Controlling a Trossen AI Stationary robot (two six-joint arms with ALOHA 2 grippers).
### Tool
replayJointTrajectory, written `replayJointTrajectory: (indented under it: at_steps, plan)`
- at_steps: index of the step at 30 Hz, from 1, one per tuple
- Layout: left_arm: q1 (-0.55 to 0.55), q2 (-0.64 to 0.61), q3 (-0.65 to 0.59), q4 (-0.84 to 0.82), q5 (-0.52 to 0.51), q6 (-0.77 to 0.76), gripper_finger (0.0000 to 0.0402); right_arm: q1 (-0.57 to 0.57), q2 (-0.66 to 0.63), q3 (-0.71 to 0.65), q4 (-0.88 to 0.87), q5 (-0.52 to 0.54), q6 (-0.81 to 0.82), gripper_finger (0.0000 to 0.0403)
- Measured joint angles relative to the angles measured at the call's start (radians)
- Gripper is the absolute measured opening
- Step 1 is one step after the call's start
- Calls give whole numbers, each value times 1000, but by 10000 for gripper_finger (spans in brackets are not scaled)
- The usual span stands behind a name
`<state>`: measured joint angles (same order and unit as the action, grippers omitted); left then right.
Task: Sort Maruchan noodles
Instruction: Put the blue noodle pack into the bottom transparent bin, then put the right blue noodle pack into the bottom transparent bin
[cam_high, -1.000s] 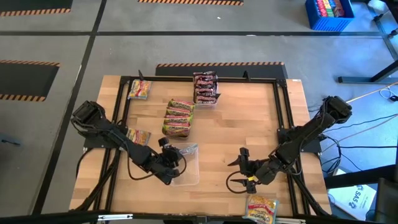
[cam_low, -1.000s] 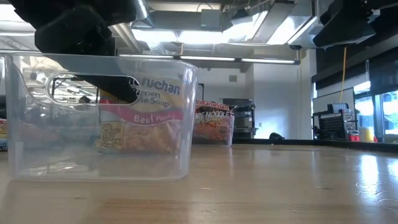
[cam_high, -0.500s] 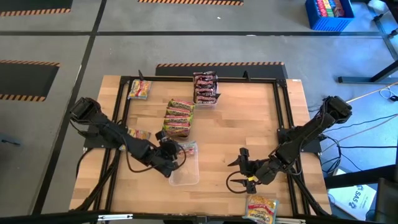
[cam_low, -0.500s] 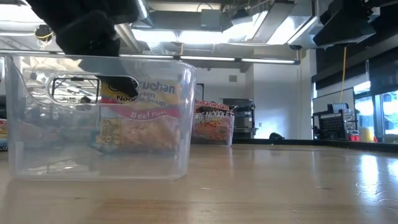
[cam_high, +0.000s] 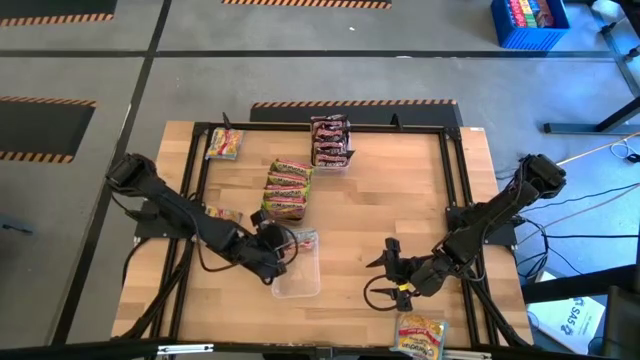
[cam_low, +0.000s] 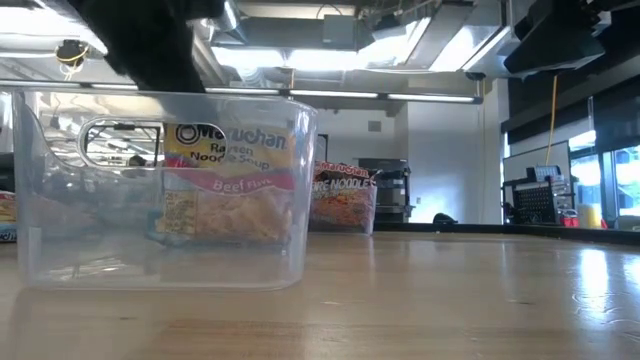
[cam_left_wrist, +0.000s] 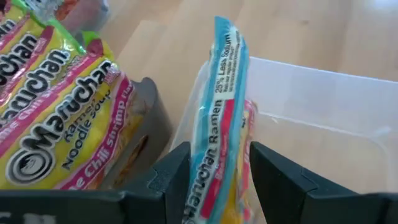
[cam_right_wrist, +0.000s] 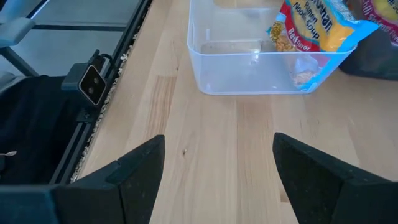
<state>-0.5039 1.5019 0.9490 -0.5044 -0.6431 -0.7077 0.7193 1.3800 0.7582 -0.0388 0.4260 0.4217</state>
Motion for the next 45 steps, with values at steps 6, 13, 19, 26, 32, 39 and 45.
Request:
replayJointTrajectory:
  at_steps: [6, 13, 19, 26, 32, 39, 45]
  plan:
    - [-6, -86, 6, -66, 71, -31, 158, 0, 0, 0, 2, -8, 0, 280]
    - [-46, -211, 6, -392, 215, -308, 155, 0, 0, 0, 6, -11, 3, 280]
    - [-92, -240, 6, -648, 108, -585, 154, 0, 0, 0, 7, 14, -6, 280]
    - [-99, -202, 6, -634, 78, -577, 154, -9, 0, 0, 14, 10, 20, 280]
    - [-145, -160, 6, -584, 84, -515, 154, -8, 0, 0, 13, 10, 11, 280]
    - [-190, -147, 6, -579, 84, -513, 154, -7, 0, 0, 15, 11, -5, 280]
    - [-245, -147, 6, -539, 73, -514, 154, -6, 0, 0, 15, -16, 0, 280]
